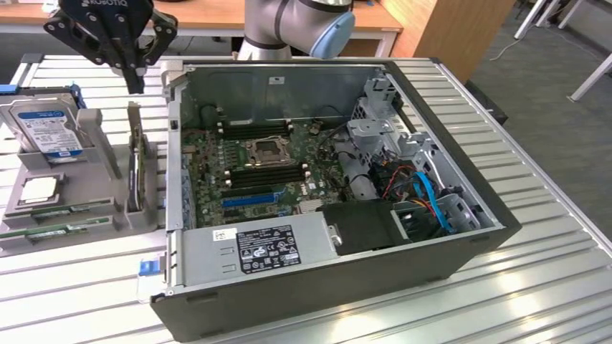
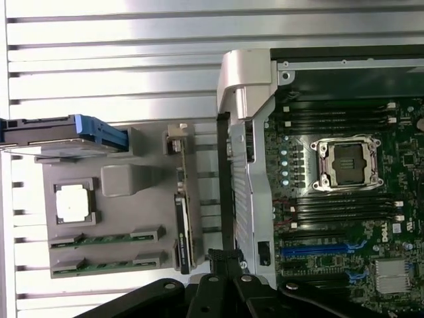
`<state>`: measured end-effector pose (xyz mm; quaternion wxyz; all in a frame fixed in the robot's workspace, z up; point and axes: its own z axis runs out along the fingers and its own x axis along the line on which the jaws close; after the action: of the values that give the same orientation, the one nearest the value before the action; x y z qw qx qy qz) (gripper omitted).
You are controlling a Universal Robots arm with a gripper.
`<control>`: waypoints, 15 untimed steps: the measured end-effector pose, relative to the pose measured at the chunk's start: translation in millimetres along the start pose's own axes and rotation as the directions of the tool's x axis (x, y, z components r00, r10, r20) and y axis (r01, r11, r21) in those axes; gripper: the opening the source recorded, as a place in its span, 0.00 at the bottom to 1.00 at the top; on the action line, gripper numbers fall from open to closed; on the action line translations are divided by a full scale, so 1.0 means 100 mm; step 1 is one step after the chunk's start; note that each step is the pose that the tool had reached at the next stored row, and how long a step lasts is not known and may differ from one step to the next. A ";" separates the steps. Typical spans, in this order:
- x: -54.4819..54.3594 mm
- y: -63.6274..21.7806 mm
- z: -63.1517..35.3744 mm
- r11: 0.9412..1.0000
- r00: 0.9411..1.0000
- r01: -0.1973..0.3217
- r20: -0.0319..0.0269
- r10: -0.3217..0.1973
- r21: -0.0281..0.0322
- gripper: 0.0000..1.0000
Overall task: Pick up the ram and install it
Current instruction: 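Reach for the ram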
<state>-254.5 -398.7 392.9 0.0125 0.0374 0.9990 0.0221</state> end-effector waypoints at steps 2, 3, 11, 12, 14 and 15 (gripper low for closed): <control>0.03 -0.003 -0.001 1.000 1.000 0.000 0.000 0.000 0.000 0.10; 0.05 -0.004 -0.002 1.000 1.000 0.000 0.000 0.000 0.000 0.10; 0.20 -0.015 -0.005 1.000 1.000 0.000 0.000 0.000 0.000 0.10; 0.22 -0.016 -0.006 1.000 1.000 0.000 0.000 0.000 0.000 0.10; 0.26 -0.019 -0.007 1.000 1.000 0.000 0.000 0.000 0.000 0.10; 0.28 -0.021 -0.007 1.000 1.000 0.000 0.000 0.000 0.000 0.10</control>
<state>-282.5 -398.7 392.9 0.0125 0.0374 0.9990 0.0221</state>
